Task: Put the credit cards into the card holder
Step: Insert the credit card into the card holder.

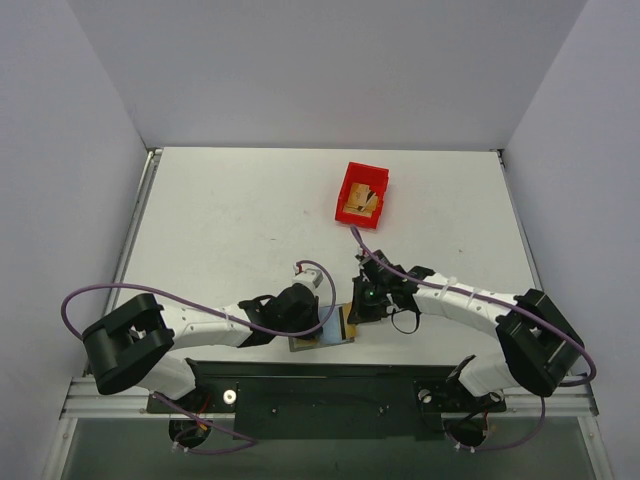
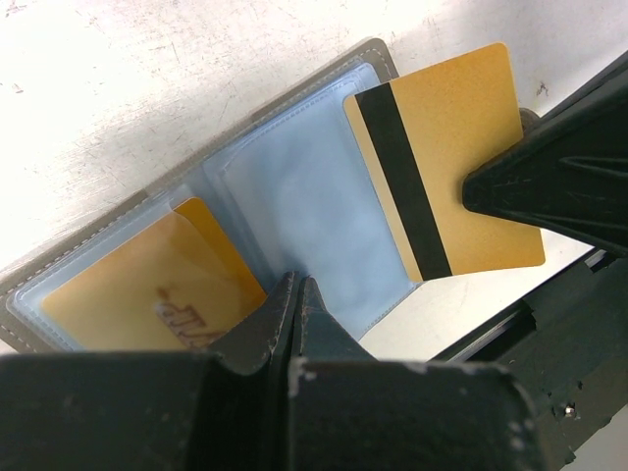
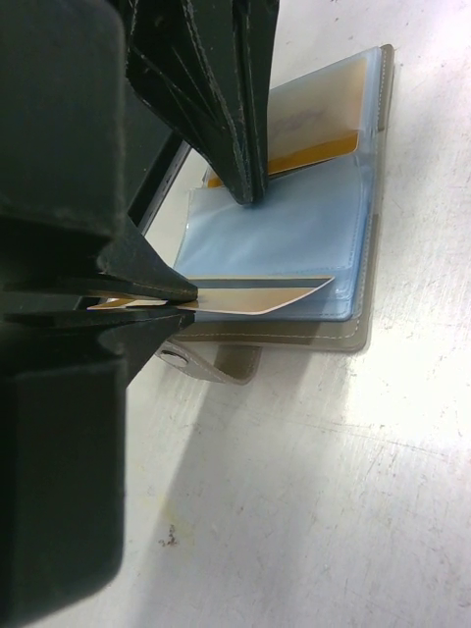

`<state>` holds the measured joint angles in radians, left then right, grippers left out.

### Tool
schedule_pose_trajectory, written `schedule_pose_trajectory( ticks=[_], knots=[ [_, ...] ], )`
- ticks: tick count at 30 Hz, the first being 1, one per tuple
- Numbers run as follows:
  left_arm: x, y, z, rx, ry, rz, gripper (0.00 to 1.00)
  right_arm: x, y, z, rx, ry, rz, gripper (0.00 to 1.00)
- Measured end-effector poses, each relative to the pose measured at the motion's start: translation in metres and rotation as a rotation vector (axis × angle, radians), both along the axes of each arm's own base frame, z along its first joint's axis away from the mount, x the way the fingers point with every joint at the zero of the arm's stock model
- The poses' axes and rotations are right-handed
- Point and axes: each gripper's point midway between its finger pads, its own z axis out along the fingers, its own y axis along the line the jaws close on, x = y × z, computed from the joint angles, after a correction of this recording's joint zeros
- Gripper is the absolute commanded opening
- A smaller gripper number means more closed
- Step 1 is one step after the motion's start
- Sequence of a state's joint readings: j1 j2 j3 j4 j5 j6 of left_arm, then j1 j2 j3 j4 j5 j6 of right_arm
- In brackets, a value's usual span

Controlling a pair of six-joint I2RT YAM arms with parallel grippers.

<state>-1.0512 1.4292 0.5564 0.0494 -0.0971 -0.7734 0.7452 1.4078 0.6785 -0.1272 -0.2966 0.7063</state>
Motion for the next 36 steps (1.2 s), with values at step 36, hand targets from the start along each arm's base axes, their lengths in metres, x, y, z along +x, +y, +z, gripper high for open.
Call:
schedule_pose_trajectory(
  ticks=[36],
  knots=[
    [0.001, -0.003, 0.0, -0.004, 0.002, -0.002, 0.0, -0.007, 0.014, -0.003, 0.094, 0.068, 0.017, 0.0]
  ],
)
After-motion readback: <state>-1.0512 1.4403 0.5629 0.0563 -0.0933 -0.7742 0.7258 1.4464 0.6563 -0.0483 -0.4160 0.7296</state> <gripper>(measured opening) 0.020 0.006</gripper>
